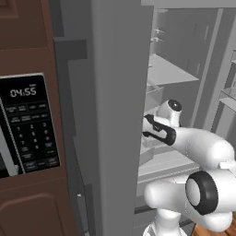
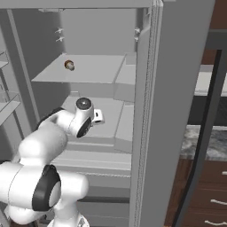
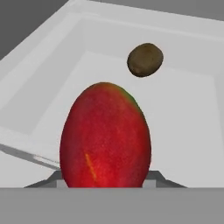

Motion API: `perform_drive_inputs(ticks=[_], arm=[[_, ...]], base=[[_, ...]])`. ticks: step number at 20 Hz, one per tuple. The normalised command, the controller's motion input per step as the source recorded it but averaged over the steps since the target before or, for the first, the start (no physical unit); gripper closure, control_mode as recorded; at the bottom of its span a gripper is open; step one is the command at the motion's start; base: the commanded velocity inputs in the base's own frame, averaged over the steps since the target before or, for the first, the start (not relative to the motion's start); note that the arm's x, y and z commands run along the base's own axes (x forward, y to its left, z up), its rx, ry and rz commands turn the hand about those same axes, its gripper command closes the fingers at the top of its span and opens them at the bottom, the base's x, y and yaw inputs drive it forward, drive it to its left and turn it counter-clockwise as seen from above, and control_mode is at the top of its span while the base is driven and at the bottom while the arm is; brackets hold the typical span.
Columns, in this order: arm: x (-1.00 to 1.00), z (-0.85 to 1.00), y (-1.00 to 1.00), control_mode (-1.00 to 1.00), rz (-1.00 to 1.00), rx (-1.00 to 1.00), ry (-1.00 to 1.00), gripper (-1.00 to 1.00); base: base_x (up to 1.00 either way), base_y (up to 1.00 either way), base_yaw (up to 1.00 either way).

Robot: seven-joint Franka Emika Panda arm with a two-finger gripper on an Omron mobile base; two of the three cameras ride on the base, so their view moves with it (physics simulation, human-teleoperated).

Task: Place the mango in the correct fridge rack based on whether it is a fruit or vegetable. Finally, close the fridge door.

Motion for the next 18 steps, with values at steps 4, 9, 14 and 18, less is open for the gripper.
perform_drive_inputs(ticks=[4,9,14,18], arm=[[0.45,-0.39,0.0,-1.0,-0.01,0.0,0.0,1.0],[0.51,-0.37,0.0,-1.0,-0.01,0.0,0.0,1.0],[0.55,-0.25,0.0,-1.0,0.0,0.0,0.0,1.0],[0.58,-0.1,0.0,-1.0,-0.03,0.0,0.0,1.0]], base=[[0.0,0.0,0.0],[0.0,0.0,0.0],[0.0,0.0,0.0],[0.0,0.0,0.0]])
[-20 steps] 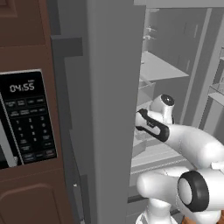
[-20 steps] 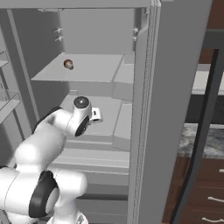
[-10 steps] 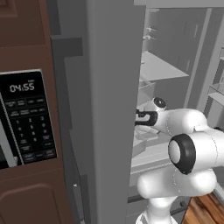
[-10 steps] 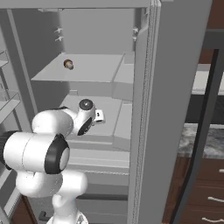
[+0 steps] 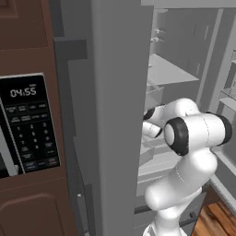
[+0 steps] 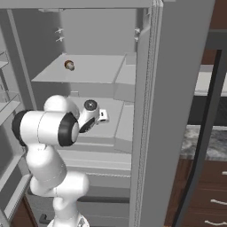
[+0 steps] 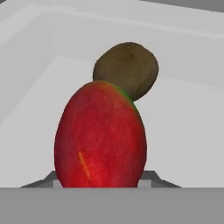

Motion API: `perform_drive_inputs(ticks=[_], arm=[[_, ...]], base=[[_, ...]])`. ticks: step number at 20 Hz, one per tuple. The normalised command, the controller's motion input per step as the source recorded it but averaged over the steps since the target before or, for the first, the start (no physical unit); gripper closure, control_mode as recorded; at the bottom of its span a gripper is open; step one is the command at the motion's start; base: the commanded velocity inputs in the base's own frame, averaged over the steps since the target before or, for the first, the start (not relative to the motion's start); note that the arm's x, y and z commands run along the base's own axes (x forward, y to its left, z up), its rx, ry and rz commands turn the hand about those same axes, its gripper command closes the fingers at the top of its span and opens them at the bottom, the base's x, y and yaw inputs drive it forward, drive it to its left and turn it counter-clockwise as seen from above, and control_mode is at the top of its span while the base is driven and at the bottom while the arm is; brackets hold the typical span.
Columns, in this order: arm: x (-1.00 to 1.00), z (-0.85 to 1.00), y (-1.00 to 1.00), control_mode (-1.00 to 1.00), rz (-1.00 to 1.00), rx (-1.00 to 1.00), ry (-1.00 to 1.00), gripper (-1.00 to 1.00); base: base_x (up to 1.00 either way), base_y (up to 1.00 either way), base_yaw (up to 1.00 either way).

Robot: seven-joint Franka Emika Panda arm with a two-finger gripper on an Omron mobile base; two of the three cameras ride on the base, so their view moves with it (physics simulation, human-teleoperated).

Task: Place the mango in the correct fridge rack based on whether it is a fruit or vegetable. Finally, close the fridge door.

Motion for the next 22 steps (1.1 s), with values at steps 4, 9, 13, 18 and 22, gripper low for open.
perform_drive_inputs(ticks=[4,9,13,18,22], arm=[[0.56,-0.16,0.0,-1.0,-0.02,0.0,0.0,1.0],[0.31,-0.35,0.0,-1.0,-0.05,0.0,-0.01,-1.0],[-0.12,-0.07,-0.03,-1.0,-0.06,0.0,-0.01,-1.0],[-0.61,0.23,0.0,-1.0,-0.07,0.0,0.0,-1.0],[-0.87,0.64,0.0,-1.0,-0.08,0.0,0.0,-1.0]], base=[[0.0,0.0,0.0],[0.0,0.0,0.0],[0.0,0.0,0.0],[0.0,0.0,0.0],[0.0,0.0,0.0]])
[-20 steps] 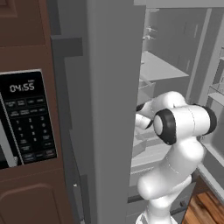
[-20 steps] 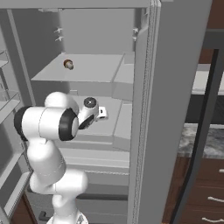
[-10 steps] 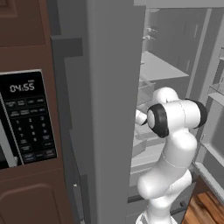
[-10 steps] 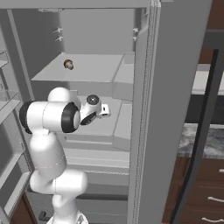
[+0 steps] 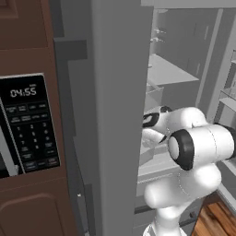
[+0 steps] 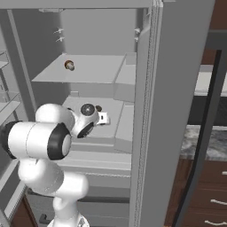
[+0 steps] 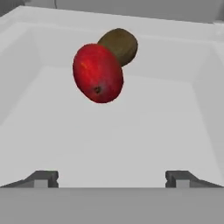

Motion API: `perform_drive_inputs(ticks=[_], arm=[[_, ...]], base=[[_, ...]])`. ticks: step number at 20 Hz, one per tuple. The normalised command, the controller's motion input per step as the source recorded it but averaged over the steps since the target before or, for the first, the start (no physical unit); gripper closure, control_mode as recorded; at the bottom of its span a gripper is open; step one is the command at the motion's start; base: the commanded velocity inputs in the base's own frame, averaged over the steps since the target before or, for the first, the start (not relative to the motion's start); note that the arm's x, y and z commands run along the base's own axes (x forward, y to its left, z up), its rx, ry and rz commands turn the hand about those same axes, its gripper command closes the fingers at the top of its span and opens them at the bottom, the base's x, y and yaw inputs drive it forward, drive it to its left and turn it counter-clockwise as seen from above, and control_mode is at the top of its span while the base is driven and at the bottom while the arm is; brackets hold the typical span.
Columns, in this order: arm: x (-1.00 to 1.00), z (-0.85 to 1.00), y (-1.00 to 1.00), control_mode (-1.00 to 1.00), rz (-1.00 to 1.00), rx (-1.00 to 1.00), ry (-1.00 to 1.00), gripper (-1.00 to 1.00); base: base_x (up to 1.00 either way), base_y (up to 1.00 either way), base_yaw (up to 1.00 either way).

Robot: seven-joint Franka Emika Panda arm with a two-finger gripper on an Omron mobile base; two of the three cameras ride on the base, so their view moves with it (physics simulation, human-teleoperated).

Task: Place the mango in the correct fridge rack based on whether it is a fruit or vegetable. Finally, close the fridge door.

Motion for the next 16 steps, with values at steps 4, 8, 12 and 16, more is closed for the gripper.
perform_drive_inputs(ticks=[4,8,12,16], arm=[[-0.98,0.84,-0.04,-1.0,-0.14,0.0,0.04,-1.0],[-0.84,1.0,-0.06,-1.0,-0.14,0.0,0.11,-1.0],[-0.92,1.0,-0.06,-1.0,-0.07,0.03,0.1,-1.0],[-0.91,1.0,-0.01,-1.0,-0.03,0.07,0.0,-1.0]], base=[[0.0,0.0,0.0],[0.0,0.0,0.0],[0.0,0.0,0.0],[0.0,0.0,0.0]])
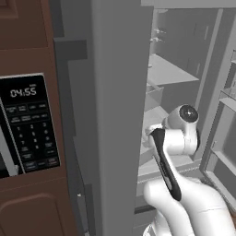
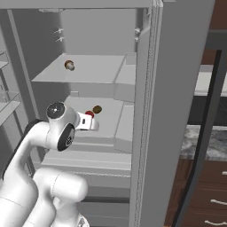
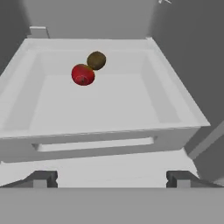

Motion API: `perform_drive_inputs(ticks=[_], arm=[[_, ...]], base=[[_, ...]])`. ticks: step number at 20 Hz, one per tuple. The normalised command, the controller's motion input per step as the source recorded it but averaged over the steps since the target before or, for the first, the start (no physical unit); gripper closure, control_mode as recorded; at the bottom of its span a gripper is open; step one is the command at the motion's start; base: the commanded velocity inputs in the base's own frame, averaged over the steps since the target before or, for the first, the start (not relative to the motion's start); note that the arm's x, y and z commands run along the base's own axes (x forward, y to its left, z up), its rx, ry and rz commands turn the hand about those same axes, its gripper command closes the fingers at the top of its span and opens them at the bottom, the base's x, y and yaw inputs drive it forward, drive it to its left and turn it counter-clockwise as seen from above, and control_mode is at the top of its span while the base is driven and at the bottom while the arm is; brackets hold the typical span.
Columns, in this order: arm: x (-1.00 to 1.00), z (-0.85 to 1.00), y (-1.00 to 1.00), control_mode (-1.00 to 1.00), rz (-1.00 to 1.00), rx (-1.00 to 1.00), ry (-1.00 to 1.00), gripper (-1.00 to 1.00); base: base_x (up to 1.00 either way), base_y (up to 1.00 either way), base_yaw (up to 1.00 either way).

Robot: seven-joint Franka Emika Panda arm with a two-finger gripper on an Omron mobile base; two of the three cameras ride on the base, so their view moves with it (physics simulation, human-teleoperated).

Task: Place the mango in the correct fridge rack based on whether it is a fruit or vegetable. Finally, close the fridge door.

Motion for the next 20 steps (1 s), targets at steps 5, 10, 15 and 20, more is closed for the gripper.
perform_drive_inputs(ticks=[5,10,15,20], arm=[[-0.93,0.74,0.0,-1.0,0.0,0.04,0.0,-1.0],[-0.45,0.53,0.01,-1.0,0.0,0.0,0.0,-1.0],[-0.14,0.29,0.0,-1.0,0.0,0.0,0.0,-1.0],[-0.38,0.06,0.0,-1.0,0.0,-0.01,0.0,-1.0]], base=[[0.0,0.0,0.0],[0.0,0.0,0.0],[0.0,0.0,0.0],[0.0,0.0,0.0]])
